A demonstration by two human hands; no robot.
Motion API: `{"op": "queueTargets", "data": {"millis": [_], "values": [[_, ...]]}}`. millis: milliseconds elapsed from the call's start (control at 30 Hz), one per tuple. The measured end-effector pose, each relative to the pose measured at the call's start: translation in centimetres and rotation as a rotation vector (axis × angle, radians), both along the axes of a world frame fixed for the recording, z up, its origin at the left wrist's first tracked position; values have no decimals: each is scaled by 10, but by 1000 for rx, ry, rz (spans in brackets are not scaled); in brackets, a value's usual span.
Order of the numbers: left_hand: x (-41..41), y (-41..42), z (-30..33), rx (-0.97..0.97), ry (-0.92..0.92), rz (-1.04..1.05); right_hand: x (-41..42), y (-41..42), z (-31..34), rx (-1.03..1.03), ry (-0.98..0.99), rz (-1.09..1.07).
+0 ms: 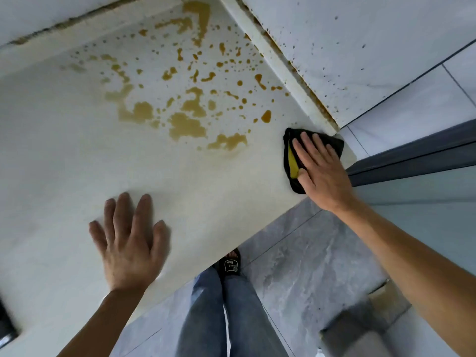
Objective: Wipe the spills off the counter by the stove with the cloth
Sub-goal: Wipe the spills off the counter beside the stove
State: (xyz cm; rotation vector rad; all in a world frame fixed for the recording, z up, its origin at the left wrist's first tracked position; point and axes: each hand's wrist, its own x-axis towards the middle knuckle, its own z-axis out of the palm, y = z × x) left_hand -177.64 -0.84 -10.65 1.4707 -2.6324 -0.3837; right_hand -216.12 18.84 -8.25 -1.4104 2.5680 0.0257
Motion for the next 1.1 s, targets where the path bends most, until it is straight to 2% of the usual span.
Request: {"op": "queueTargets", "data": {"millis": [100,167,300,367,600,667,833,900,1000,1033,1100], "values": [[2,-1,-1,9,-10,2,19,-41,-1,-30,-10,-215],[2,-1,0,17,-9,0,37,-60,-2,-34,20,-274],[3,-1,-1,26,6,10,46,-33,-4,-35,-9,7],[3,-1,-3,24,5,10,34,-24,-2,-13,-19,42],[7,-2,-12,8,9,11,30,-116,-3,-107,6,-413],[8,-3,-15,-3,8,5,50,-118,-4,-98,17,-352],[10,-4,-21,-42,38,-4,52,-68,-5,-24,26,157],[10,-4,-23,-45,35,-9,37,-74,-4,-25,26,100],[12,-5,-27,-49,12,-15,51,-118,-5,-72,41,-194],[12,-5,-28,-51,7,-16,65,-131,-5,-76,52,-227],[13,-5,-28,-48,1,-17,96,-140,-8,-90,55,-111]]}}
